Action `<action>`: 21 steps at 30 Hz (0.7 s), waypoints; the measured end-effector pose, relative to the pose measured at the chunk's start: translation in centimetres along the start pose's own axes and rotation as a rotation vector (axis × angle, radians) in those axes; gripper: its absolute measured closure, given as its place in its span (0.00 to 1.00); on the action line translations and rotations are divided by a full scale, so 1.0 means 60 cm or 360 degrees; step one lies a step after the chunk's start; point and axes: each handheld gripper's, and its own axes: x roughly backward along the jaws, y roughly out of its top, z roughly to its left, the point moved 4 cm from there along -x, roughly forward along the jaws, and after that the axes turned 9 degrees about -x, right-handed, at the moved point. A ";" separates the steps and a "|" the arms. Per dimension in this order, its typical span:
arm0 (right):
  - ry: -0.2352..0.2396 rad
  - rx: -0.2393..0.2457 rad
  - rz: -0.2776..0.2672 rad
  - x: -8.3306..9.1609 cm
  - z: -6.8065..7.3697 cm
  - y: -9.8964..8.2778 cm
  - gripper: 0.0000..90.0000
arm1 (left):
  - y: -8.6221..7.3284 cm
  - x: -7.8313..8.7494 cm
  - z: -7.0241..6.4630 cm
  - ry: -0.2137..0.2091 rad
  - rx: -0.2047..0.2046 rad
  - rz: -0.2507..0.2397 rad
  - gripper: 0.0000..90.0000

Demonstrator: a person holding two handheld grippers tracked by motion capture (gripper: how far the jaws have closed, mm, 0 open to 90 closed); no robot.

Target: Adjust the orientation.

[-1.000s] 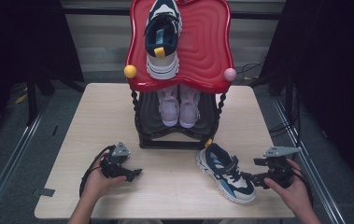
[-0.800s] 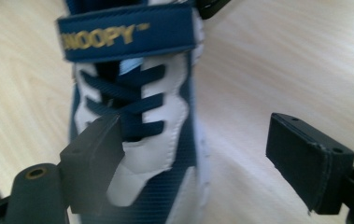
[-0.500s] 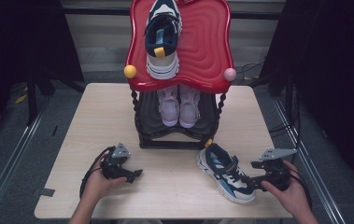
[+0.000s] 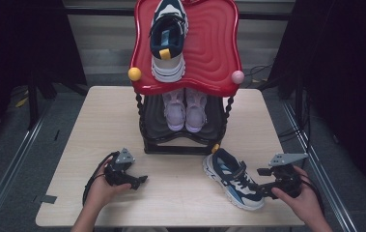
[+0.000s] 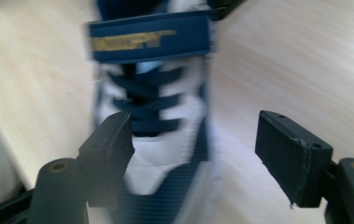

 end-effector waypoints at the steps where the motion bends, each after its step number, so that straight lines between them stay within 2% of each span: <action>1: 0.0009 0.0021 0.0025 -0.003 0.007 0.000 0.31 | 0.000 0.000 0.000 0.0000 -0.0001 0.0000 0.12; 3: -0.0008 0.0053 0.0078 -0.013 0.019 0.001 0.31 | 0.000 0.000 0.000 -0.0004 0.0001 -0.0002 0.12; 5: -0.0031 0.0066 0.0088 -0.024 0.019 0.002 0.30 | 0.000 0.000 0.000 0.0001 -0.0002 -0.0003 0.12; 7: -0.0014 0.0020 0.0072 -0.030 0.014 0.003 0.30 | -0.001 -0.001 -0.001 0.0001 0.0003 -0.0014 0.12; 11: -0.0061 -0.0009 0.0018 -0.028 -0.007 0.004 0.31 | -0.001 -0.001 0.000 0.0002 0.0000 -0.0017 0.12; 15: -0.0187 -0.0003 -0.0056 -0.013 -0.030 0.007 0.42 | -0.001 -0.001 0.000 0.0002 -0.0002 -0.0018 0.12; 17: -0.0256 -0.0015 -0.0101 -0.008 -0.045 0.011 0.43 | -0.001 -0.001 -0.001 0.0000 0.0003 -0.0021 0.11; 19: -0.0252 -0.0056 -0.0103 -0.012 -0.059 0.015 0.41 | -0.001 -0.002 -0.002 0.0000 0.0008 -0.0021 0.11; 21: -0.0284 -0.0078 -0.0121 -0.014 -0.072 0.024 0.41 | -0.001 -0.002 -0.002 -0.0003 0.0004 -0.0021 0.10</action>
